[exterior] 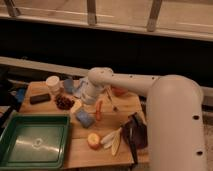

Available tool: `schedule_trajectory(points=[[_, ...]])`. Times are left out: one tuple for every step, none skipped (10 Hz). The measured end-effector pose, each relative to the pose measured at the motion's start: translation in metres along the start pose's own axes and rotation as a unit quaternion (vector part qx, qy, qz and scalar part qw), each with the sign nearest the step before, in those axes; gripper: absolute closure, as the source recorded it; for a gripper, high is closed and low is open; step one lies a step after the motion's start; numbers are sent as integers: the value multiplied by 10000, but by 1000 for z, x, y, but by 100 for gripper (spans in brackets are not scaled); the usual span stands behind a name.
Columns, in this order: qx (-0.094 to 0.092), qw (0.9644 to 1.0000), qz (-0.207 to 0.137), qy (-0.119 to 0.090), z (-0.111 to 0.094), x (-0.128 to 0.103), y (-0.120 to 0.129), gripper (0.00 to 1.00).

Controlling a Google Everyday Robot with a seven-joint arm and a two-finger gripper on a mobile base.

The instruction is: Place sponge in metal cup

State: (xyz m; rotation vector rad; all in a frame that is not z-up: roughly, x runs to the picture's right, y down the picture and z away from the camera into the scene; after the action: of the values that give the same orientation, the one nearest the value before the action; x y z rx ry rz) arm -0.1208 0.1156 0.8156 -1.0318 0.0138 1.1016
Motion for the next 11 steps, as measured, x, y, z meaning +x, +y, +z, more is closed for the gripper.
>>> schedule_trajectory(points=[[85,10000,8,4,3,0,-3,20],[156,9999,0,12,6,0,-6,20],[192,9998,-18,34,11,-1,-7,20],[198,9998,-16,56,15,-2,-9,20],[198,9997,13,106,23,-1,-16,20],[187,9997,25,126,28,-1,-19,20],[169,9997,41,149,31,0,-21,20],[128,9997,72,170,34,1,-24,20],[86,9997,114,187,37,3,-27,20],[57,9997,145,196,39,5,-29,20],[28,9996,179,206,41,6,-31,20]])
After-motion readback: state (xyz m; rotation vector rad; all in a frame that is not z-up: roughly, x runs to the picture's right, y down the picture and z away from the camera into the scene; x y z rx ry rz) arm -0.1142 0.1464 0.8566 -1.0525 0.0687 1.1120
